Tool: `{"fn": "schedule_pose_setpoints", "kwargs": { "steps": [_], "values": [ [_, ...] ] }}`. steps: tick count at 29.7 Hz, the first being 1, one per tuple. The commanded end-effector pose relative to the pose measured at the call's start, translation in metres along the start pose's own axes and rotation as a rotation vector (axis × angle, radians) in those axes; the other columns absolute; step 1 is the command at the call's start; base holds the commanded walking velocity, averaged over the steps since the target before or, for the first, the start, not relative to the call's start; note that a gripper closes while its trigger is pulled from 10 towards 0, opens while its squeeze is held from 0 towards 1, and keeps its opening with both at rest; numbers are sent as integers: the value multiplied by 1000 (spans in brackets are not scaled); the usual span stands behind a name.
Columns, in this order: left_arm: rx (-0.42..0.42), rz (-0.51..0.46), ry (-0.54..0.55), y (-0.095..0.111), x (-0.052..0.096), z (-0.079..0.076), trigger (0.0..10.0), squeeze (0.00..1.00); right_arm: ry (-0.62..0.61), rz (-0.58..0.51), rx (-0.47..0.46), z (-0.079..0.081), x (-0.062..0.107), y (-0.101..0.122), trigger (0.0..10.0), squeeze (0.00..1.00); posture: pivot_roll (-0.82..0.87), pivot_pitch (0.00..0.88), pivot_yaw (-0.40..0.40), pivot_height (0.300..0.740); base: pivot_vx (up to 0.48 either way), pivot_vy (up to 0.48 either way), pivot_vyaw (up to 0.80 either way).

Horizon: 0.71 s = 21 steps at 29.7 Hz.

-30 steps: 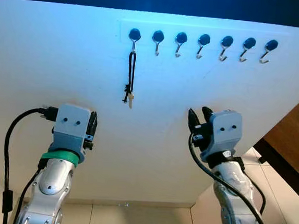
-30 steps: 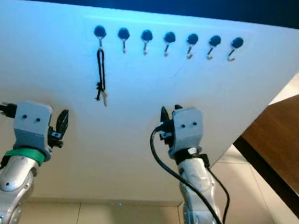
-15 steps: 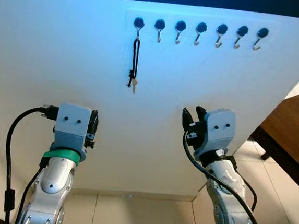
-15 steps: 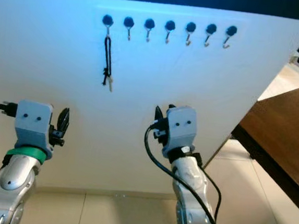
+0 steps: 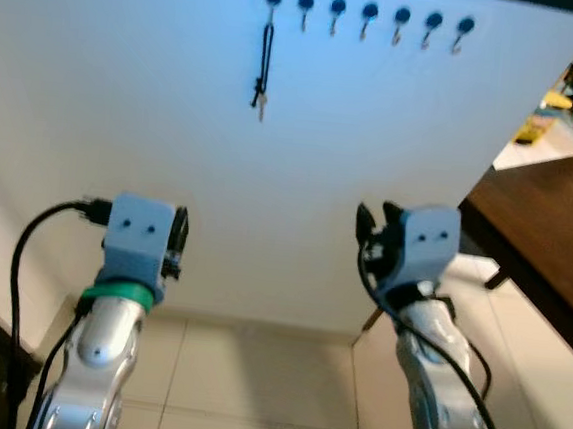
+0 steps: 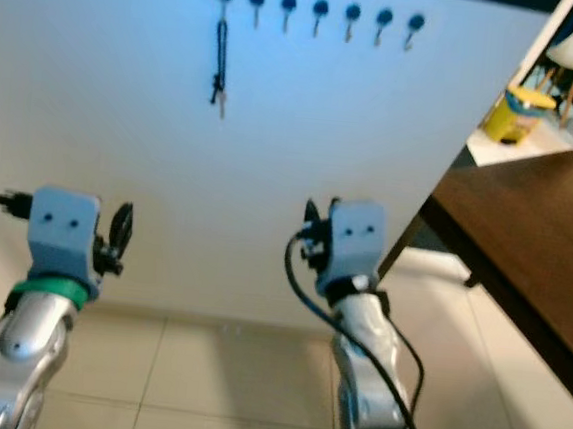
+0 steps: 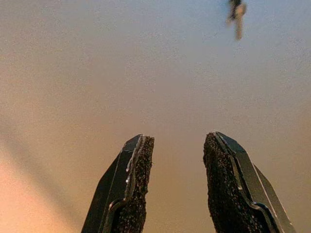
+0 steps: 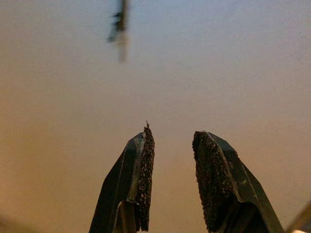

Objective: Hang keys on a hook

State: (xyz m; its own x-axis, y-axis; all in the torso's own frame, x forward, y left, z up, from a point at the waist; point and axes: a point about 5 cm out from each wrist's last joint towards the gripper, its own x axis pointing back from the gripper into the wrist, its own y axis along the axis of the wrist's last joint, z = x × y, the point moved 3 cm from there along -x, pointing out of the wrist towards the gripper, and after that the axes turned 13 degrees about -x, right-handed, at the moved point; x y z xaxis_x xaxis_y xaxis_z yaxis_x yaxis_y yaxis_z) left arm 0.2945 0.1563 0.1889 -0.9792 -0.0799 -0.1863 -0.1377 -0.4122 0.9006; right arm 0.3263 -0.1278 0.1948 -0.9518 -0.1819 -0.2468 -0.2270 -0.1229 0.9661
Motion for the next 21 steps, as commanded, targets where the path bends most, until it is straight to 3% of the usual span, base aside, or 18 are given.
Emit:
{"fn": "schedule_pose_setpoints", "kwargs": {
  "steps": [1,6,14,21],
  "values": [
    [6,9,-7,-3,1,-1,10000,0,-17,20,-8,-4,0,-4,10000,0,-113,0,65,740,-428,0,0],
    [14,12,-12,-4,1,-2,10000,0,-25,30,-21,-5,-1,-6,10000,0,-113,0,67,740,-395,0,-101],
    [129,101,-61,-9,-5,-9,10000,0,-18,-17,-20,-6,-11,8,10000,0,-113,0,75,740,0,0,-800],
    [149,66,-84,2,-14,-9,10000,0,-9,-73,-17,-5,-22,23,10000,0,-113,0,76,740,0,0,-800]
  ]
}}
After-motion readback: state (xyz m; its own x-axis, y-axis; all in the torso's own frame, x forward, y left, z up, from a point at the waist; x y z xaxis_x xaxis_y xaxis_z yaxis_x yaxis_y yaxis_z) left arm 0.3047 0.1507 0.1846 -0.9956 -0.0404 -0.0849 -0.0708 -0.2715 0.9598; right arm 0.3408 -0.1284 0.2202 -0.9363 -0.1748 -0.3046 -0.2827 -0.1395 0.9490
